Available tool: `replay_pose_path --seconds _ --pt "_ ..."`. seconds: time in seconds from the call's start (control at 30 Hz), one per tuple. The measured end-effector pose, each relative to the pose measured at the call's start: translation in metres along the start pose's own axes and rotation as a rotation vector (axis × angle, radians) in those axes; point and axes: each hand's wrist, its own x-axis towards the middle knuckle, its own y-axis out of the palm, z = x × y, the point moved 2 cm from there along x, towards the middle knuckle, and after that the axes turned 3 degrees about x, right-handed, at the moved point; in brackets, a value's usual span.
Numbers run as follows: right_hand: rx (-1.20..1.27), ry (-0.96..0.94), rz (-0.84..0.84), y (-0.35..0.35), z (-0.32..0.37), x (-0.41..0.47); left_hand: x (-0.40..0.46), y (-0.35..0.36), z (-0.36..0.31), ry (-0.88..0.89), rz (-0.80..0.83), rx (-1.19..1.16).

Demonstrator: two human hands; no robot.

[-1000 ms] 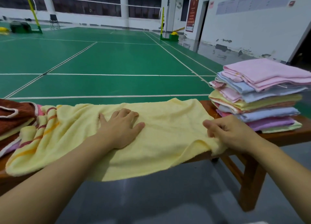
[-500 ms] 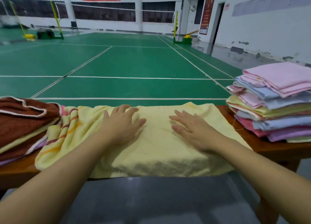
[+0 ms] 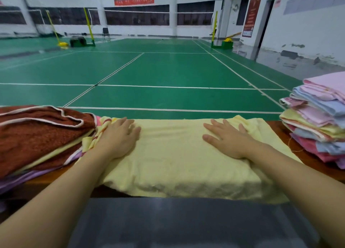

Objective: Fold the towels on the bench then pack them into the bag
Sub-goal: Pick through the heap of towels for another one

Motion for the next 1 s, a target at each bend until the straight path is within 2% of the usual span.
replay_pose_path --seconds 0.13,0.3,0.33,0.4,0.47,0.53,0.6,0.7,0.73,0.8,0.87,0.93,1.0 --pt "0.014 0.004 -0.001 -0.003 -0.016 -0.001 -0.002 -0.011 0.015 -0.027 -0.102 -0.064" --pt "0.021 -0.018 -0.002 -0.003 -0.022 0.001 -0.014 -0.007 0.022 -0.147 0.143 0.272" --pt "0.02 -0.017 0.002 -0.004 -0.022 0.002 -0.018 -0.009 0.019 -0.155 0.135 0.289" --pt "0.01 -0.025 -0.013 -0.01 -0.019 0.003 -0.03 -0.016 0.003 -0.106 0.02 0.279" --pt "0.032 -0.059 -0.075 -0.021 -0.01 0.005 -0.044 -0.026 -0.023 -0.033 -0.157 0.062" --pt "0.079 -0.097 -0.1 -0.031 0.002 0.013 -0.064 -0.033 -0.055 -0.001 -0.215 -0.356" --pt "0.073 -0.15 -0.073 -0.035 0.016 0.026 -0.088 -0.032 -0.086 -0.036 -0.072 -0.765" --pt "0.119 -0.198 0.011 -0.036 0.036 0.049 -0.128 -0.015 -0.116 -0.349 0.334 -1.302" --pt "0.151 -0.195 0.028 -0.036 0.042 0.054 -0.141 -0.004 -0.12 -0.453 0.462 -1.393" --pt "0.22 -0.169 0.039 -0.032 0.05 0.063 -0.162 0.023 -0.125 -0.565 0.661 -1.422" --pt "0.301 -0.136 0.023 -0.025 0.056 0.07 -0.174 0.047 -0.128 -0.607 0.765 -1.376" --pt "0.413 -0.099 0.035 -0.019 0.06 0.075 -0.175 0.065 -0.131 -0.654 0.732 -1.386" --pt "0.416 -0.072 0.055 -0.021 0.064 0.077 -0.173 0.074 -0.134 -0.687 0.636 -1.461"
